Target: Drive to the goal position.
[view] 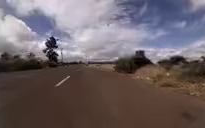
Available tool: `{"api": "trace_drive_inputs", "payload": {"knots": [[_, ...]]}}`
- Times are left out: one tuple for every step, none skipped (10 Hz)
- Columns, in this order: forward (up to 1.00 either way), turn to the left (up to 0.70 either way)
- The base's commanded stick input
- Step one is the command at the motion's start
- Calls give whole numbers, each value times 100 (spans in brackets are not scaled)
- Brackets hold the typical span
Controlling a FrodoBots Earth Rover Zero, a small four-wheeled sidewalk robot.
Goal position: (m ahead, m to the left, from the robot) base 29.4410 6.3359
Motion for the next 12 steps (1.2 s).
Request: {"api": "trace_drive_inputs", "payload": {"knots": [[70, -29], [70, -35], [70, -35], [70, -32], [70, -27], [70, -19], [70, -10], [70, 0], [70, 0], [70, 0], [70, 0], [70, 0]]}}
